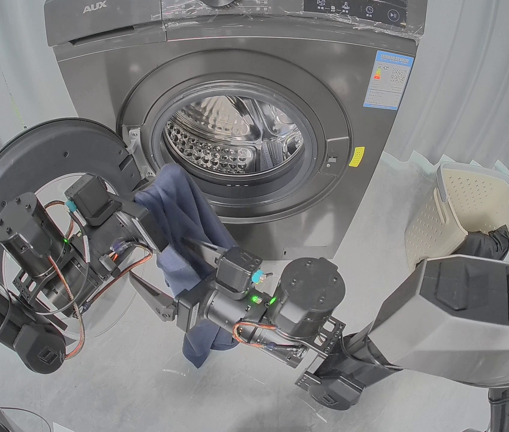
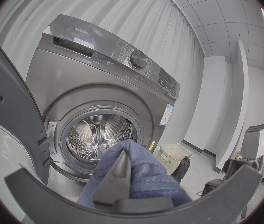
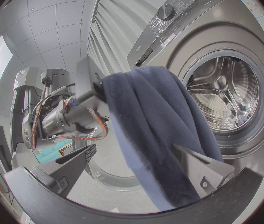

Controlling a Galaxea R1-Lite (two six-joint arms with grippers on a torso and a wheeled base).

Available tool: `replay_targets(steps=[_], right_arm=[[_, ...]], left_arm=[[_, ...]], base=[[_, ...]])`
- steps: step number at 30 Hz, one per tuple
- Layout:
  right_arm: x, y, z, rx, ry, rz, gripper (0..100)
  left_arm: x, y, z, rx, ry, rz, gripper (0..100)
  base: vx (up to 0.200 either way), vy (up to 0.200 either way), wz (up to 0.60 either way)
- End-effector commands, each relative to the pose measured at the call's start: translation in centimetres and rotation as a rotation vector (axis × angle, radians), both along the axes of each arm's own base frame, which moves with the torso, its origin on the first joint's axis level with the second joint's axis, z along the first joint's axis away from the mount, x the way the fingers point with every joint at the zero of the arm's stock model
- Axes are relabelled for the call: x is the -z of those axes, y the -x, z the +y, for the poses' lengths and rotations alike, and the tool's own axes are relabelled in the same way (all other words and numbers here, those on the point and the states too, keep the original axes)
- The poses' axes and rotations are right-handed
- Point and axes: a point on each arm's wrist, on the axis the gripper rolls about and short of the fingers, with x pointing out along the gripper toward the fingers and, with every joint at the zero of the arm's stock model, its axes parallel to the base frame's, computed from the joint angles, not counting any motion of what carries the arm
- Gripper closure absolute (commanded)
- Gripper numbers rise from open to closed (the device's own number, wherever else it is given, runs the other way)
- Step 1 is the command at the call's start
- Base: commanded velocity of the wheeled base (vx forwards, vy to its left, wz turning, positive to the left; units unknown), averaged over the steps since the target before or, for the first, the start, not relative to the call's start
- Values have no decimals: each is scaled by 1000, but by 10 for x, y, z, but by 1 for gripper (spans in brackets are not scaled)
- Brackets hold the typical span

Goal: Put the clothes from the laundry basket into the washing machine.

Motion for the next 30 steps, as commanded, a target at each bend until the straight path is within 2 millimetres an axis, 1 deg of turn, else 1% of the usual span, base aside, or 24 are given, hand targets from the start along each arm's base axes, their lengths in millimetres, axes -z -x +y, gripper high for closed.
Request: replay_targets(steps=[1,3,4,7,9,13,15,17,18,19,23,24,26,27,28,30], right_arm=[[-1,-15,3,31,-27,-17,0],[-2,-19,0,43,-30,-18,0],[-2,-19,0,43,-32,-19,100],[-10,-19,-4,62,-45,-23,100],[-22,-14,-10,65,-58,-29,100],[-36,-4,-26,70,-53,-25,100],[-43,-4,-41,91,-47,-20,100],[-44,-4,-44,97,-44,-20,100],[-45,-4,-52,110,-36,-15,100],[-43,-5,-56,116,-25,-9,100],[-40,-2,-61,120,-7,2,100],[-39,-2,-62,123,-2,6,100],[-39,-3,-64,127,0,8,100],[-44,-2,-66,127,-9,0,100],[-44,-2,-66,127,-9,0,100],[-53,0,-71,128,-27,-15,100]], left_arm=[[1,-1,0,-2,-2,4,100],[1,-2,0,-5,-1,4,100],[1,-2,0,-5,-1,4,100],[3,-6,6,-31,-4,10,100],[7,-11,10,-49,-10,23,100],[8,-14,14,-66,-10,26,100],[6,-14,14,-62,-6,19,100],[7,-13,13,-59,-6,21,100],[6,-13,13,-58,-6,19,100],[6,-13,13,-58,-5,18,100],[5,-8,14,-40,0,22,100],[3,-7,14,-37,11,22,0],[2,-5,14,-29,28,29,0],[3,-5,14,-25,33,40,0],[3,-5,14,-25,33,40,0],[10,-4,14,-25,24,66,0]], base=[[0,0,0],[0,0,0],[0,0,0],[0,0,0],[0,0,0],[0,0,0],[0,0,0],[0,0,0],[0,0,0],[0,0,0],[0,0,0],[0,0,0],[0,0,0],[0,0,0],[0,0,0],[0,0,0]])
